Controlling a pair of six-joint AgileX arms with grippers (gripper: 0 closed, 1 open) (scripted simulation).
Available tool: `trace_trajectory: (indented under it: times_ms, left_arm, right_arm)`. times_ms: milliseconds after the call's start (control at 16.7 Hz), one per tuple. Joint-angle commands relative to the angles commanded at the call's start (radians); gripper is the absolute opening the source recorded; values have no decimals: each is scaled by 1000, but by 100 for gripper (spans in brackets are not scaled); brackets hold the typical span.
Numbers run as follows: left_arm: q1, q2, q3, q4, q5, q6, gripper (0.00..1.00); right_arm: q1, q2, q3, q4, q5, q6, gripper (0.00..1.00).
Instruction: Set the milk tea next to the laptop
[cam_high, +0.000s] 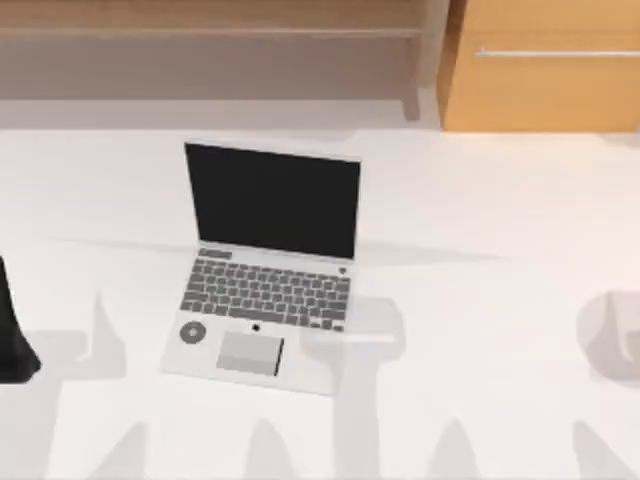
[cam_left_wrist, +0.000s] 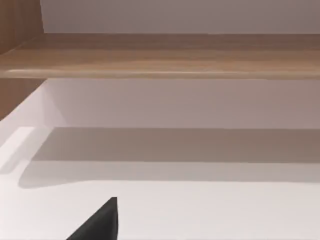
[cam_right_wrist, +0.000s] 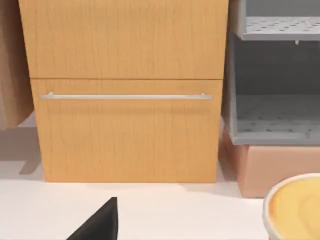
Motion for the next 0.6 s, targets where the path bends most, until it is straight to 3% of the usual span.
trace_trajectory:
  times_ms: [240, 600]
  left_arm:
    - [0, 0, 0, 0, 0, 0, 100]
    - [0, 0, 0, 0, 0, 0, 100]
  right_arm:
    - [-38, 38, -1, 21, -38, -23, 100]
    - [-356, 307, -3, 112, -327, -120, 100]
